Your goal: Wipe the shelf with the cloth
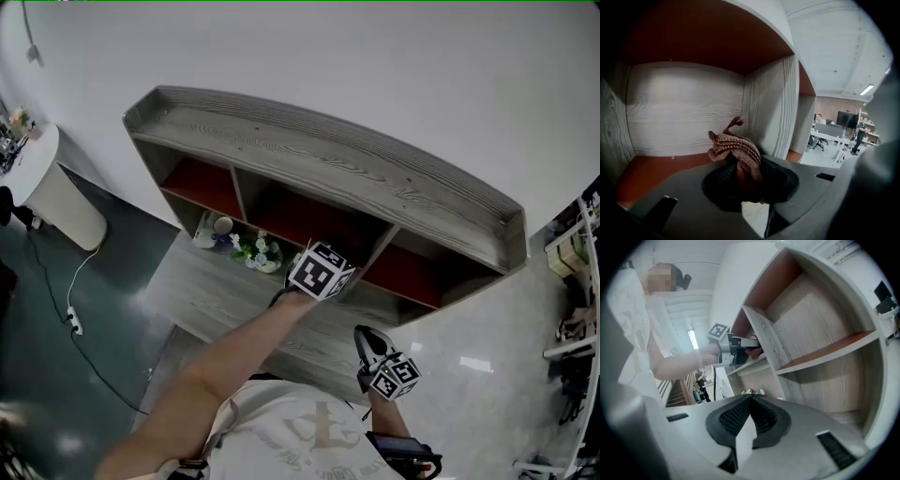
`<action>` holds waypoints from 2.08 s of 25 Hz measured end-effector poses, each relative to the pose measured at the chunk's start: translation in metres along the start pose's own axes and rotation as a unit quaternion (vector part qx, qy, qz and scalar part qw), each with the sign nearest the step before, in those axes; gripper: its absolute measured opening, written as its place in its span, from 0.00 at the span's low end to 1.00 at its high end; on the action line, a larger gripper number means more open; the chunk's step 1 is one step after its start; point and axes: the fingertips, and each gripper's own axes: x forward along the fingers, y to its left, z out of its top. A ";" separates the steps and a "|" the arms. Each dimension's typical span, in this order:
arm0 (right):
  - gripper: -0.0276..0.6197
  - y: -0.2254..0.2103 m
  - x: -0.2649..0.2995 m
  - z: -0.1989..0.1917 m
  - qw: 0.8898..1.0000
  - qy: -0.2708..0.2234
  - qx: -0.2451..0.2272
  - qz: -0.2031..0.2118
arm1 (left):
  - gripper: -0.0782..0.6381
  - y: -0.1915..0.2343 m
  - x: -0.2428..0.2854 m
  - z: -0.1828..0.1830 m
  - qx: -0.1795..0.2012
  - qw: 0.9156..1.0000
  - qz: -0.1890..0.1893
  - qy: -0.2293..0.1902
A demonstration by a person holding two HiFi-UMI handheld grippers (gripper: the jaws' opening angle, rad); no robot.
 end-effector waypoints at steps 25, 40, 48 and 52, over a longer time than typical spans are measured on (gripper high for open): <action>0.05 -0.002 0.020 0.002 1.000 0.000 -0.003 -0.006 | 0.24 0.060 0.004 -0.018 0.047 0.993 0.059 0.095; 0.05 0.010 0.041 -0.005 1.000 0.015 0.000 0.025 | 0.24 0.162 -0.041 -0.033 0.001 0.978 0.176 0.113; 0.05 0.019 0.050 -0.010 0.999 0.023 0.000 0.043 | 0.24 0.170 -0.055 -0.039 -0.033 0.973 0.203 0.106; 0.05 0.022 0.054 -0.013 0.998 0.027 0.001 0.052 | 0.24 0.170 -0.069 -0.046 -0.068 0.973 0.207 0.082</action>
